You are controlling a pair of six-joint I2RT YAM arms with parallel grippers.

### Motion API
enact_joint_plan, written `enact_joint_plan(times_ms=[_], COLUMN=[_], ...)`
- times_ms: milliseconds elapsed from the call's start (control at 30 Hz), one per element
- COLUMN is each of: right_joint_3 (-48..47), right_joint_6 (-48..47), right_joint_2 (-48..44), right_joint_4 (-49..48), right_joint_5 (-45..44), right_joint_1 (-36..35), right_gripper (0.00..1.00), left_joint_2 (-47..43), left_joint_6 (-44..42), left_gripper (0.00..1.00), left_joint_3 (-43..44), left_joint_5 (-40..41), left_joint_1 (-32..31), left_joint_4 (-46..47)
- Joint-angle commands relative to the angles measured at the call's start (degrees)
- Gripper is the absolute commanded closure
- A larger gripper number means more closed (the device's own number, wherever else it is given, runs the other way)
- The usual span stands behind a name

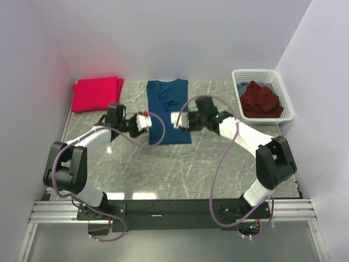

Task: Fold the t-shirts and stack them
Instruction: Fold the tshirt

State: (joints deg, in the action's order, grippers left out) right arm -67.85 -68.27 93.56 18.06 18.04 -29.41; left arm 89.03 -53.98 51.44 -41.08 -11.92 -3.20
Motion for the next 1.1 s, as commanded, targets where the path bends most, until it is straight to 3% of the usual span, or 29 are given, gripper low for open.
enact_joint_plan(times_ms=[0, 100, 533, 700, 833, 933, 967, 1033, 1067], right_joint_3=[6.67, 9.67, 9.14, 8.88, 8.09, 6.95, 6.69, 6.16, 5.89], right_joint_6=[-2.3, -2.74, -3.8, -3.98, -3.98, -3.63, -3.45, -3.01, -2.4], right_joint_2=[-1.01, -0.57, 6.01, 8.04, 9.8, 11.29, 11.56, 11.21, 10.95], right_joint_4=[0.92, -0.31, -1.28, -1.8, -2.68, -2.6, -2.42, -1.9, -1.46], right_joint_5=[1.29, 0.5, -1.25, -2.48, -3.89, -4.33, -4.42, -4.24, -4.07], right_joint_1=[-3.36, -4.08, -4.69, -4.78, -4.61, -4.43, -4.34, -4.25, -4.25], right_gripper=[0.51, 0.51, 0.5, 0.52, 0.55, 0.66, 0.76, 0.87, 0.98], left_joint_2=[-3.15, -5.09, 1.75, 5.0, 6.24, 6.85, 6.94, 6.68, 6.07], left_joint_6=[-8.57, -10.53, -15.28, -14.76, -14.93, -15.37, -15.28, -14.85, -14.23], left_gripper=[0.48, 0.46, 0.48, 0.53, 0.62, 0.73, 0.81, 0.91, 0.97], left_joint_3=[-8.34, -12.23, -10.13, -8.29, -7.5, -6.62, -6.18, -6.0, -5.65], left_joint_5=[-3.31, -2.25, 1.44, 2.67, 3.55, 3.73, 3.64, 3.38, 3.11], left_joint_1=[-1.96, -3.63, -6.97, -7.32, -7.33, -7.33, -7.33, -7.24, -7.15], left_joint_4=[-3.31, 0.47, 1.62, 2.15, 2.5, 1.19, 0.92, 0.13, -0.31])
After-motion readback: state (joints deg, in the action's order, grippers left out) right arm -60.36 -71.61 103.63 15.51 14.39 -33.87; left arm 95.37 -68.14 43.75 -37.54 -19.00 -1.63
